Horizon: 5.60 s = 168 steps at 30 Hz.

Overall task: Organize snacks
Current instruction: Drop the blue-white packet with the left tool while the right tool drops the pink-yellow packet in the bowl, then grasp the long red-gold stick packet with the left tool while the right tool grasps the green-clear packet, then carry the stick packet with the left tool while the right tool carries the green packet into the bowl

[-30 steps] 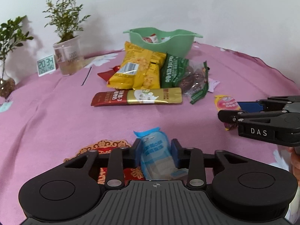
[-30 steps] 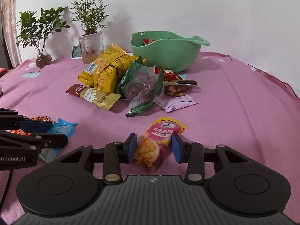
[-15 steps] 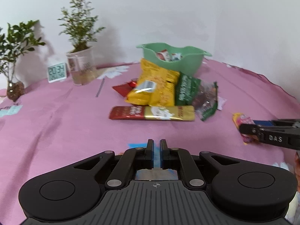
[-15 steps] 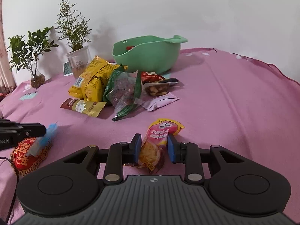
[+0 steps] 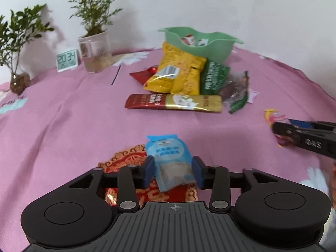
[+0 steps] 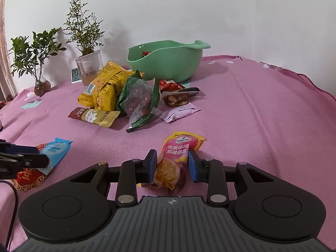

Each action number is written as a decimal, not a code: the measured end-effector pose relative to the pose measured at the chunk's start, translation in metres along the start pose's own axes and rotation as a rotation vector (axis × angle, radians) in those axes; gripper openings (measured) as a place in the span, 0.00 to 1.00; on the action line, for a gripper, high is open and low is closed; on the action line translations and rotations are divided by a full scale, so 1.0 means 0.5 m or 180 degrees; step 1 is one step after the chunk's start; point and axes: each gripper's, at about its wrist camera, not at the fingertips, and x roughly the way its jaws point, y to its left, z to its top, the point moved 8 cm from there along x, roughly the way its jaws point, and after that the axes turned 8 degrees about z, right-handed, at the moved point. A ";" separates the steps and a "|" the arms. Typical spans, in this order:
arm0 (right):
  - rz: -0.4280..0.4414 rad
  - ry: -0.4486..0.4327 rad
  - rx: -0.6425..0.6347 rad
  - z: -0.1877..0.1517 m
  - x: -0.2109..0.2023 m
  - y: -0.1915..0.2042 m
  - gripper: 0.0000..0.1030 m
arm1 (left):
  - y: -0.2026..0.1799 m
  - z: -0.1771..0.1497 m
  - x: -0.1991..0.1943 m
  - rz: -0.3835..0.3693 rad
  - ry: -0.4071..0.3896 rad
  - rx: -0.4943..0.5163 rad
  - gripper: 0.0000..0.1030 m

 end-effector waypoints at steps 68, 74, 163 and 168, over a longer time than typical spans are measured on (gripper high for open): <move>0.0307 -0.0735 -0.0045 0.280 0.104 -0.020 0.81 | 0.029 0.335 0.104 -0.0801 -0.0587 -0.0468 1.00; 0.0279 -0.0555 0.0211 0.162 0.055 -0.018 0.82 | 0.022 0.137 0.108 -0.0801 -0.0148 -0.0258 1.00; 0.0378 -0.0024 -0.0357 0.037 0.016 0.112 0.61 | 0.114 0.111 0.031 -0.0312 -0.0160 -0.0520 0.93; 0.0471 -0.0089 -0.0187 0.053 0.009 0.103 0.59 | 0.125 0.139 0.010 -0.0347 -0.0245 -0.0527 0.93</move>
